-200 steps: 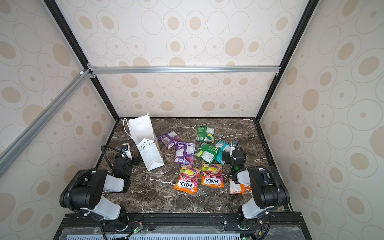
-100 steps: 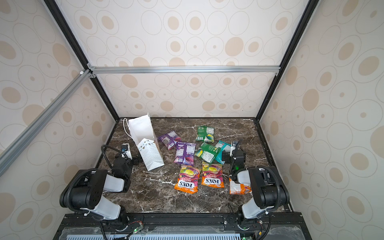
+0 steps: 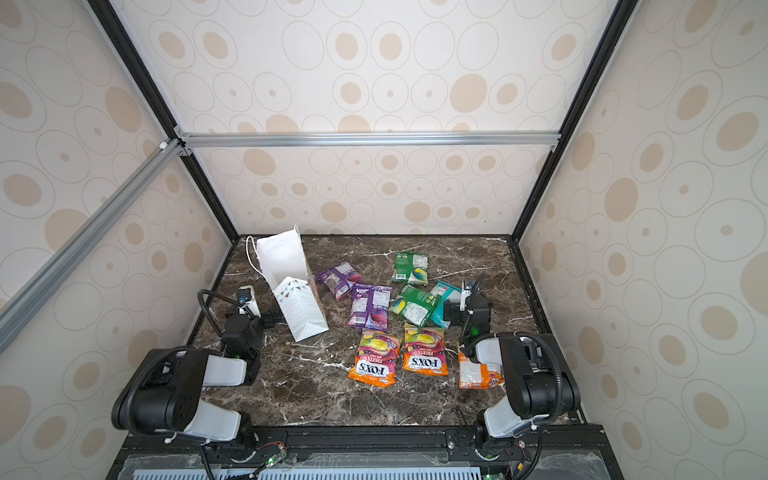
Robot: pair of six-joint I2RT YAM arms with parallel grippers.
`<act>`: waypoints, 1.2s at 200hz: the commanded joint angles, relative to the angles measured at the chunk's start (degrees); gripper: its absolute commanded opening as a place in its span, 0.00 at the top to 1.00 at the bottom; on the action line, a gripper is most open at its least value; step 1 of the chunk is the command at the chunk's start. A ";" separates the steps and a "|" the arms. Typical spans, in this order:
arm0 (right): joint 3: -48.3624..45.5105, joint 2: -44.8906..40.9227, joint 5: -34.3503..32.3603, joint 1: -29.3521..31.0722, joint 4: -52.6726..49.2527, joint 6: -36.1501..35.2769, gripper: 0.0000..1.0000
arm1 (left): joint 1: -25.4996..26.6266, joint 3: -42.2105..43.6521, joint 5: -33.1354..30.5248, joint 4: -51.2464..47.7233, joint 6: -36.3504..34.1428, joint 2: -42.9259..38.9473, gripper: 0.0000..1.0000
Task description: Place the snacks into the paper bag
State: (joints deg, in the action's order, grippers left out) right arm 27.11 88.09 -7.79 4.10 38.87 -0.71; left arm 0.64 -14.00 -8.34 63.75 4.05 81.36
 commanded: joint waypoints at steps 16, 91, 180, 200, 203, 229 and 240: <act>6.07 -6.00 1.86 -0.09 -14.62 -0.09 0.01 | 0.31 -10.26 -3.47 -27.50 7.44 -12.32 0.00; 16.59 -21.13 2.99 14.10 -39.16 5.51 0.05 | 0.29 -38.47 -1.61 -83.86 20.95 -31.11 0.00; 37.25 -17.93 8.90 29.63 -54.72 10.89 0.09 | 0.30 -67.73 15.35 -99.04 14.76 -19.28 0.00; 40.54 -18.62 9.44 29.65 -59.02 11.53 0.09 | 0.31 -71.74 15.69 -103.30 13.28 -15.83 0.00; 41.22 -18.70 9.34 29.65 -60.18 11.37 0.09 | 0.30 -72.22 15.72 -103.88 13.12 -15.42 0.00; 43.28 -20.48 6.41 29.65 -65.76 9.13 0.09 | 0.25 -74.67 15.63 -107.26 11.38 -12.72 0.04; 42.82 -21.35 5.70 29.66 -66.45 8.80 0.09 | 0.30 -74.47 15.98 -107.26 11.32 -12.12 0.07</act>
State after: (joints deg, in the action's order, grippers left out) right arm 68.84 69.30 0.56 33.71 -20.99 9.50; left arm 0.71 -85.14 6.13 -38.89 18.06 69.04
